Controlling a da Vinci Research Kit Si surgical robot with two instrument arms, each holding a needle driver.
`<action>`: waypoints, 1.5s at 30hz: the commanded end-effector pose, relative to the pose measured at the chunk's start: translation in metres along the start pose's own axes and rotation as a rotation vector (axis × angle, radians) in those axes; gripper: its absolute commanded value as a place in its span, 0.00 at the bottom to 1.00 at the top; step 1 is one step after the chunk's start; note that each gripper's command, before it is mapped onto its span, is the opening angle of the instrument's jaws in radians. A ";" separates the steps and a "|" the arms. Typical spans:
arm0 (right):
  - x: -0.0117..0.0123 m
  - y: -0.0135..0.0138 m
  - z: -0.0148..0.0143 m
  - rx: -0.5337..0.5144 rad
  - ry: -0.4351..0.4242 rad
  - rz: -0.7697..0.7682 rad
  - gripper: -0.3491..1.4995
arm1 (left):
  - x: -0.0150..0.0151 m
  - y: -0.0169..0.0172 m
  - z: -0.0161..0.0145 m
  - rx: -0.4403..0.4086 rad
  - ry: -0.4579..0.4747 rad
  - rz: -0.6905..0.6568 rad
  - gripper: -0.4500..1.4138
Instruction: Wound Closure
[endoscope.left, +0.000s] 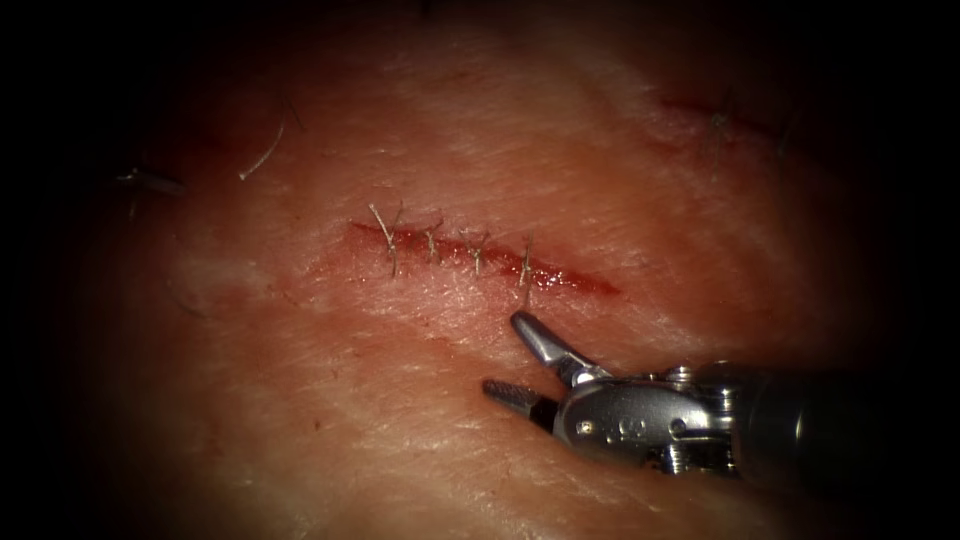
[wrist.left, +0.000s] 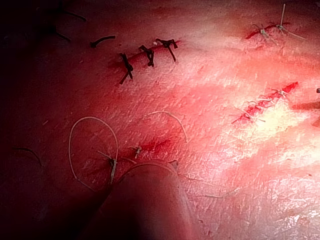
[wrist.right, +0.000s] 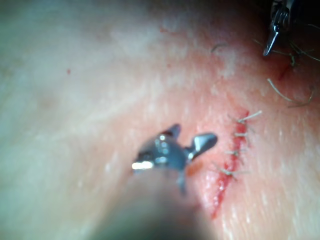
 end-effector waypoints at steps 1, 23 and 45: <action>-0.0001 -0.0006 0.0006 0.002 0.002 0.001 0.99 | 0.0000 0.0001 0.0012 -0.014 -0.010 -0.004 0.78; 0.0001 -0.0006 0.0008 0.000 0.000 0.002 0.99 | 0.0025 0.0125 0.0039 -0.261 -0.039 0.136 0.00; 0.0001 -0.0008 0.0007 0.000 0.001 0.000 0.99 | 0.0161 0.0316 0.0048 -0.439 0.079 0.359 0.00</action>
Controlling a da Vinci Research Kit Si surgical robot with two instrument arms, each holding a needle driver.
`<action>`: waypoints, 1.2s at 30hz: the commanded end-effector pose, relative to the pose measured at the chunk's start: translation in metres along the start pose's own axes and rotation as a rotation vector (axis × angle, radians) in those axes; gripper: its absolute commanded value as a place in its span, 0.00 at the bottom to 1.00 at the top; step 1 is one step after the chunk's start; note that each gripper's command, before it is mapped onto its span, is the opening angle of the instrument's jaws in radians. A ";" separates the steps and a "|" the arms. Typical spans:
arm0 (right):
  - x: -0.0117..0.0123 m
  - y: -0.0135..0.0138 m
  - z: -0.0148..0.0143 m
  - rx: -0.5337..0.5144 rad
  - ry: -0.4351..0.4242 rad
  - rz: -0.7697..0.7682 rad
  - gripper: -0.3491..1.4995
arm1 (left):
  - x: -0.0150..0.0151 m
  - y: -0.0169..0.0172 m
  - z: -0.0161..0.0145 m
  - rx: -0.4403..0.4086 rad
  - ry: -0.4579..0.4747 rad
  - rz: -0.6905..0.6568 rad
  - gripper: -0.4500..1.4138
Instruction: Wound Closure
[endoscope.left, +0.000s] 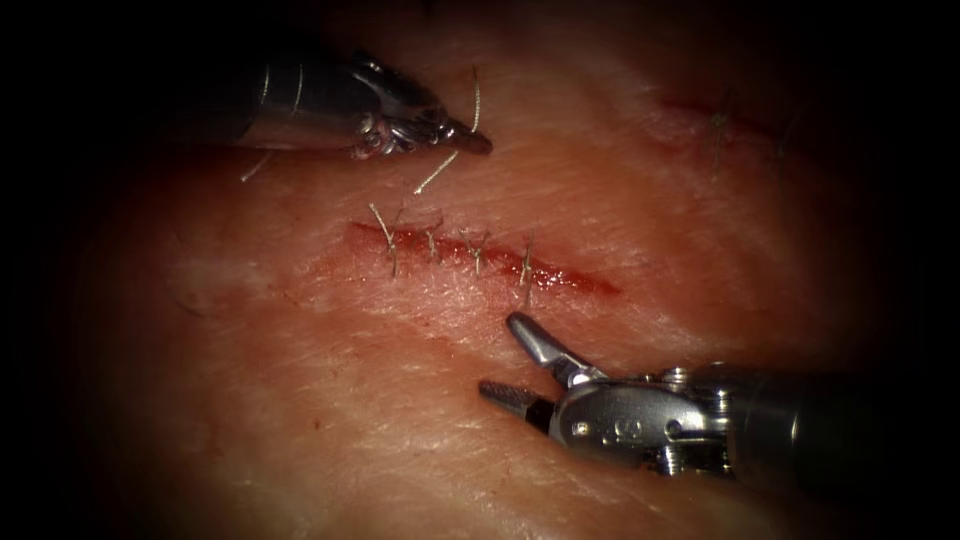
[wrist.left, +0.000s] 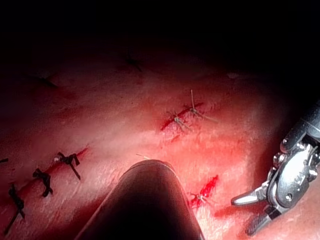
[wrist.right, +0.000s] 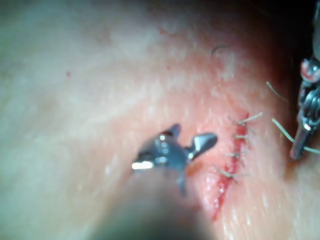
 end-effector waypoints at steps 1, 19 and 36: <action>-0.0001 -0.0006 0.0005 0.002 0.002 0.000 0.99 | 0.0001 -0.0001 0.0007 -0.001 -0.001 0.002 0.00; 0.0004 -0.0013 0.0009 0.001 0.004 0.005 0.99 | 0.0036 -0.0061 0.0009 0.105 0.079 0.385 0.98; 0.0008 -0.0015 0.0009 0.006 0.011 0.017 0.99 | -0.0017 -0.0157 -0.0009 0.418 0.084 0.491 0.83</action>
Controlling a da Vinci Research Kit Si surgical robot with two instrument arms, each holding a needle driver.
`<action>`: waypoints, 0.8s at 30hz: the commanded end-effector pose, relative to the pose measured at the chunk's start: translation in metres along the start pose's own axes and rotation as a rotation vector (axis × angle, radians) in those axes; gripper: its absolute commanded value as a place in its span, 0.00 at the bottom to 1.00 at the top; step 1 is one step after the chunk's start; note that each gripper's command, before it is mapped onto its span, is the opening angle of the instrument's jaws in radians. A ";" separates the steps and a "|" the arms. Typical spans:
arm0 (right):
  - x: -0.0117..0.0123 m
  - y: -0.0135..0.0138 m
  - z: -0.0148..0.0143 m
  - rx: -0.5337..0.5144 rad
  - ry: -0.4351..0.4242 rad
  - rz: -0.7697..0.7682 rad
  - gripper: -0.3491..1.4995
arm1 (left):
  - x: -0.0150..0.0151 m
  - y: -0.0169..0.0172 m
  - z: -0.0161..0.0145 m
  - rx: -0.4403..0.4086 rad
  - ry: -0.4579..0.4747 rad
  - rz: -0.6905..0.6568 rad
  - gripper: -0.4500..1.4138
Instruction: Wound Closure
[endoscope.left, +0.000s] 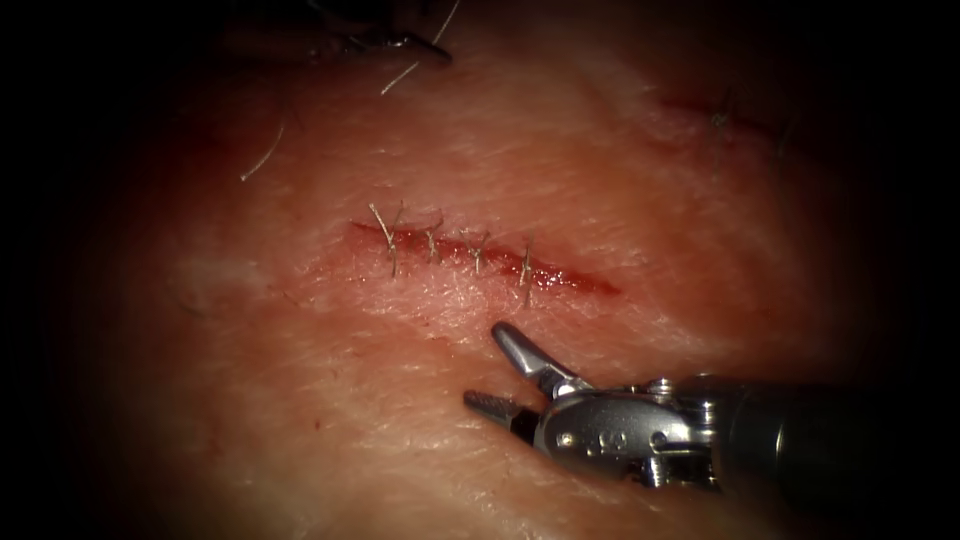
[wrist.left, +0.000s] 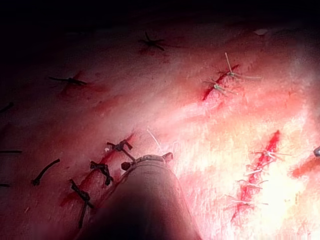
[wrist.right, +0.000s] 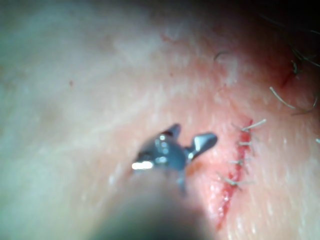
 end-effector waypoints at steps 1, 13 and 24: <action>-0.0001 -0.0006 0.0006 0.004 0.004 0.000 0.99 | -0.0006 0.0001 0.0015 -0.005 0.010 0.004 0.85; -0.0002 -0.0007 0.0007 0.005 0.001 0.000 0.99 | -0.0071 0.0001 0.0051 0.023 -0.010 0.034 0.90; -0.0002 -0.0009 0.0010 0.009 0.004 -0.002 0.99 | -0.0114 0.0001 -0.0039 -0.094 0.028 -0.079 0.88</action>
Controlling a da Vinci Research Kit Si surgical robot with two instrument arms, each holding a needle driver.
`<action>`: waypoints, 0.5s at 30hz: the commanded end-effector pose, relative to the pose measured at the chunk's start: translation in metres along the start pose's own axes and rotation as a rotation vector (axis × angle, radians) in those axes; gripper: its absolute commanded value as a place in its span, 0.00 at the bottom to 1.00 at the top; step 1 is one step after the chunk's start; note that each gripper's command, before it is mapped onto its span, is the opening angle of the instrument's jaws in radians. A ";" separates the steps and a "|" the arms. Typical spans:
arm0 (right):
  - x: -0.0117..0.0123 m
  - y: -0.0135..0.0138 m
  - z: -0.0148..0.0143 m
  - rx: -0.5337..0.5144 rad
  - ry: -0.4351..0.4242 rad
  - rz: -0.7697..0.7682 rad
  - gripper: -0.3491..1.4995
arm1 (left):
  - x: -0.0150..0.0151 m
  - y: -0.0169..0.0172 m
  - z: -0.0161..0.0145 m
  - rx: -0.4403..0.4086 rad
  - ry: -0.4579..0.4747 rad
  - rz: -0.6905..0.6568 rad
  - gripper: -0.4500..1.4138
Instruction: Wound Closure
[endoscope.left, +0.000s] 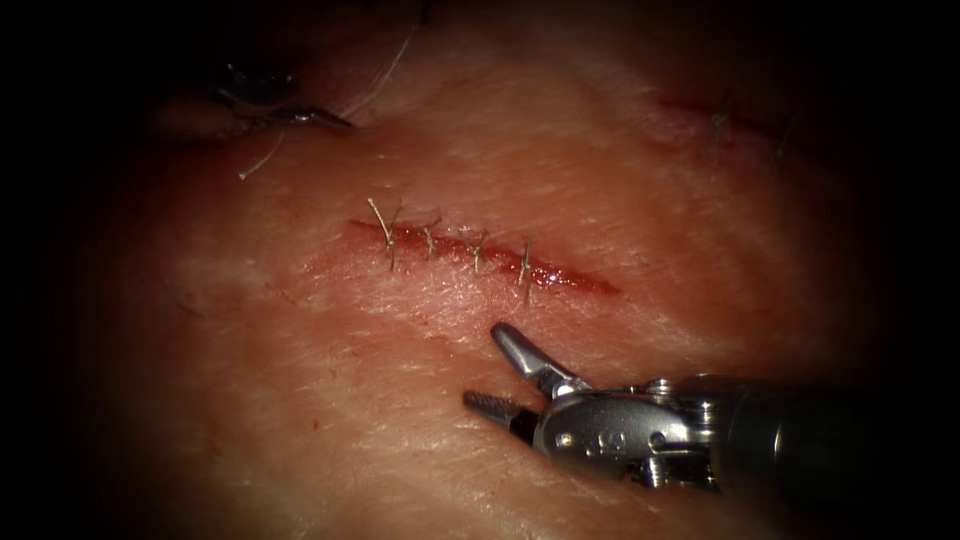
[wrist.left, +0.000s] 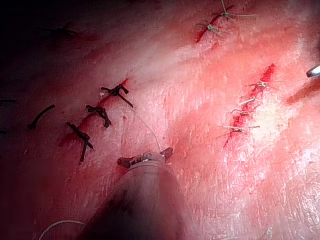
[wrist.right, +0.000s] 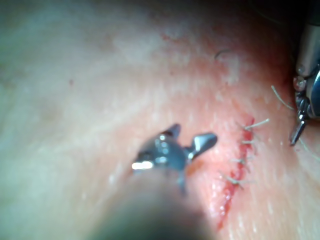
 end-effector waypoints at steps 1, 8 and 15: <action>-0.0001 -0.0008 0.0008 0.003 0.001 0.000 0.99 | 0.0009 0.0003 -0.0004 -0.070 0.058 -0.053 0.88; -0.0002 -0.0012 0.0010 0.015 -0.001 -0.005 0.99 | 0.0092 0.0035 -0.0101 -0.156 0.247 -0.154 0.91; -0.0001 -0.0012 0.0006 0.017 0.001 -0.004 0.99 | 0.0088 0.0073 -0.0182 -0.128 0.220 -0.126 0.95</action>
